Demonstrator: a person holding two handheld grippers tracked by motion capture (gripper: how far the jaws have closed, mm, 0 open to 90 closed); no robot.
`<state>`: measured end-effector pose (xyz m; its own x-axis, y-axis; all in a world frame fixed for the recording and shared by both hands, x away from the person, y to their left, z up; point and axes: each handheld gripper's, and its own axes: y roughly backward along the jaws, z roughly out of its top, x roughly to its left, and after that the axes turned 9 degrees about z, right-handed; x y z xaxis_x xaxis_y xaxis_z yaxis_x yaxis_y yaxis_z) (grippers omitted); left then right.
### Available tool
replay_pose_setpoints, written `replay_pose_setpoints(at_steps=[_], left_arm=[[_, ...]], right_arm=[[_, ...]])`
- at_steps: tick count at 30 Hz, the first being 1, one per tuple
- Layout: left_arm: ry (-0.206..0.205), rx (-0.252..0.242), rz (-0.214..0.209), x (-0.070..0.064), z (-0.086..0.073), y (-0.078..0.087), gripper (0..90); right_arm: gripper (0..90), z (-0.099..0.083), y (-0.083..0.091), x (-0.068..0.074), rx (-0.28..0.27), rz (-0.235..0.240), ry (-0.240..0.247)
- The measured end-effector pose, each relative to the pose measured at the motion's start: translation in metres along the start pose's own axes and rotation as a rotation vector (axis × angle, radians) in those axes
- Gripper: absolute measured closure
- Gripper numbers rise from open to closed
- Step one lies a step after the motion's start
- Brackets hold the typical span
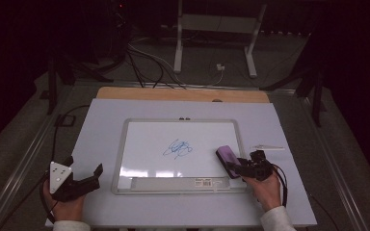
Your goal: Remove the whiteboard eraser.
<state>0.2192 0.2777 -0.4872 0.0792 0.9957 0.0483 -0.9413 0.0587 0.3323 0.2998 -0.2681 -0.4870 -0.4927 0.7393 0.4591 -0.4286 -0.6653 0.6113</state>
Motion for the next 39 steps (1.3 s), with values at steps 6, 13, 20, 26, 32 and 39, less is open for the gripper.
replay_pose_setpoints(at_steps=[6,13,20,26,32,39], left_arm=[[-0.003,0.001,0.000,-0.001,0.000,0.000,0.6],[-0.006,0.003,0.002,-0.001,0.000,0.000,0.6],[-0.009,0.004,0.003,-0.001,0.000,-0.001,0.6],[-0.009,0.006,0.004,-0.001,-0.001,-0.001,0.6],[-0.008,0.007,0.004,-0.001,-0.001,-0.001,0.6],[-0.007,0.010,0.004,-0.001,-0.001,-0.001,0.6]], right_arm=[[41.2,0.004,0.004,0.004,-0.027,0.004,0.011],[41.2,0.013,0.012,0.015,-0.069,-0.007,0.044],[41.2,0.023,0.015,0.022,-0.102,-0.010,0.062],[41.2,0.030,0.012,0.026,-0.115,-0.006,0.075],[41.2,0.040,0.008,0.030,-0.125,-0.005,0.090],[41.2,0.051,0.004,0.036,-0.128,-0.011,0.111]])
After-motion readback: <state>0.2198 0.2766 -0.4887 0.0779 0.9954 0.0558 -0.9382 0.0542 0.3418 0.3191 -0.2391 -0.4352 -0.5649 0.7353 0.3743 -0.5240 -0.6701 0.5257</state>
